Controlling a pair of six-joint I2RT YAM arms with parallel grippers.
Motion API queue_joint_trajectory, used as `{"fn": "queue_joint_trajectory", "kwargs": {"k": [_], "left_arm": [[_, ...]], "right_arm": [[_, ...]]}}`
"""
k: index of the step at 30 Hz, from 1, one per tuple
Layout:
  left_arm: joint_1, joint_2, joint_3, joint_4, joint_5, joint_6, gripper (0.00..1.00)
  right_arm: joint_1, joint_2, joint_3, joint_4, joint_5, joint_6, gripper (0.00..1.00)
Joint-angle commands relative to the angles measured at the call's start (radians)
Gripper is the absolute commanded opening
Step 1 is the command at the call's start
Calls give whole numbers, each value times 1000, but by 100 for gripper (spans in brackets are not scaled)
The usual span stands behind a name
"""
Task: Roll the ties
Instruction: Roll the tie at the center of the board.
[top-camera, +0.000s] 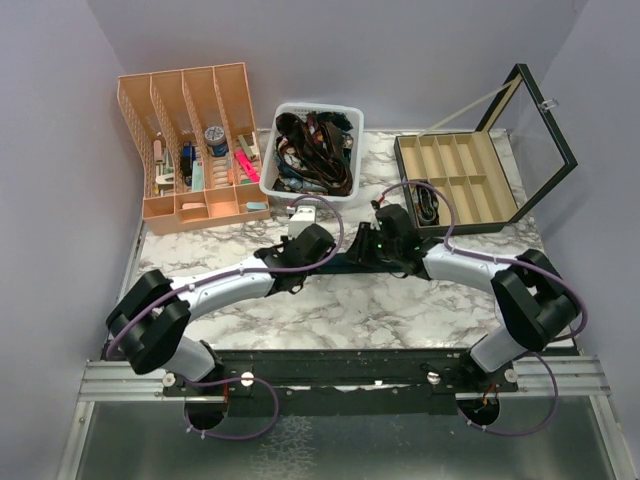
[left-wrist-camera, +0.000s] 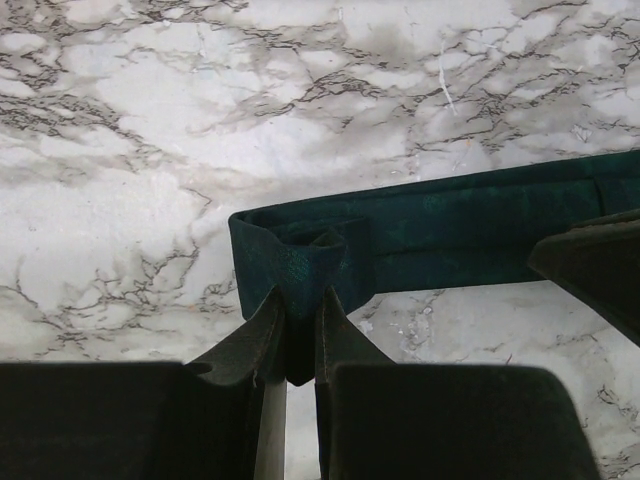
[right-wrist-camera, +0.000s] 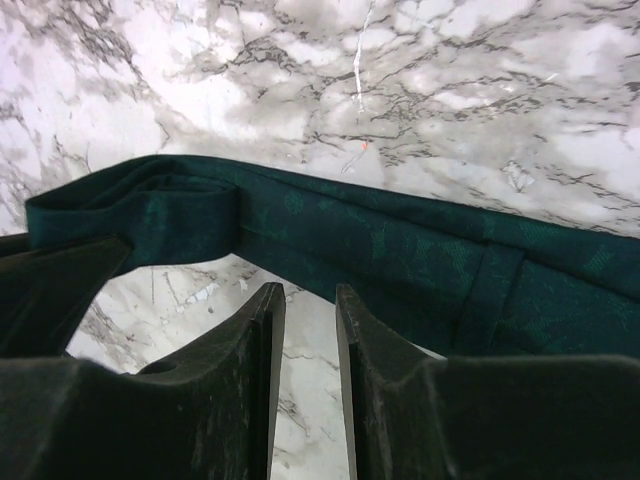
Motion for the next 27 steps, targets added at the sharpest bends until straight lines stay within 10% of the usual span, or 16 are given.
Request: {"fn": "queue_joint_trajectory", "kwargs": {"k": [1,27], "left_arm": [[-30,55,56,-10,-51,-1,0],[-115,302,278,18,14,84,1]], "right_arm": [[-25,-38,-27,48,11,10,32],[-78,121,-47,67,-89,29,27]]}}
